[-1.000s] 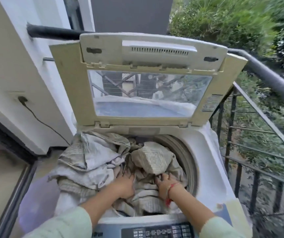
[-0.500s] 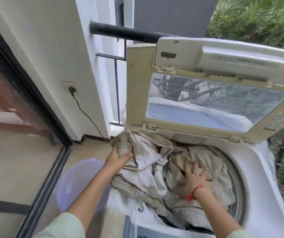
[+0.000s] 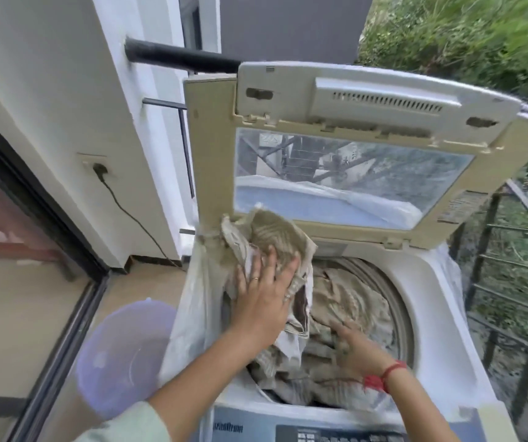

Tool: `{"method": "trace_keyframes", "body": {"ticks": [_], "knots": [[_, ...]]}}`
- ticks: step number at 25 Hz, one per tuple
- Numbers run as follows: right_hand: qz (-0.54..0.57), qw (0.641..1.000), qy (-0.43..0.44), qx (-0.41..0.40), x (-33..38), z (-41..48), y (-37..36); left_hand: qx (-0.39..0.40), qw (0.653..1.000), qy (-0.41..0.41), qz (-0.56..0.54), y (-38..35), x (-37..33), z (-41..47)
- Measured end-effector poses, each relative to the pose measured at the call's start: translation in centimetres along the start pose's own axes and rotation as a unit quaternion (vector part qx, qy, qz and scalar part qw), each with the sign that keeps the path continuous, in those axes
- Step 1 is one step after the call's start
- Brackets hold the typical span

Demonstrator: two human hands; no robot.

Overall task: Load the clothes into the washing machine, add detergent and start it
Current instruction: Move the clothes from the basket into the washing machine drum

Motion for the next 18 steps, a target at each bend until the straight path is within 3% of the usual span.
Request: {"method": "trace_keyframes", "body": {"ticks": [3, 6, 8, 12, 15, 17, 18], "knots": [[0.032, 0.996, 0.038, -0.071, -2.5, -3.8, 2.9, 0.112, 0.990, -0.016, 0.082, -6.7, -4.0, 0.9], [0.017, 0.993, 0.046, -0.104, -5.5, -5.1, 4.1, 0.281, 0.939, 0.037, 0.193, -14.0, -2.1, 0.0], [0.006, 0.994, 0.067, -0.087, -5.5, -5.0, 4.4, 0.334, 0.908, 0.070, 0.243, -15.4, -0.2, -1.0], [-0.050, 0.988, 0.120, -0.077, -2.5, -3.6, 5.6, 0.318, 0.904, 0.110, 0.265, -12.6, 1.5, -0.9], [-0.151, 0.978, 0.106, -0.097, -0.9, 0.8, 5.1, 0.186, 0.957, 0.131, 0.179, -8.0, 0.2, 0.0], [-0.195, 0.977, 0.073, -0.033, -1.2, 4.0, 2.8, 0.130, 0.974, 0.119, 0.140, -6.4, -1.2, 1.0], [-0.200, 0.979, 0.046, 0.016, -2.0, 5.3, 1.4, 0.152, 0.973, 0.111, 0.134, -7.0, -1.7, 1.4]]}}
Point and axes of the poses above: each hand's wrist, its own z-axis towards the middle knuckle, its own y-axis out of the back of the hand, x = y × z, the point moved 8 cm from there along z, towards the middle knuckle, and after that the axes turned 1 degree about -z, right-handed, at the moved point
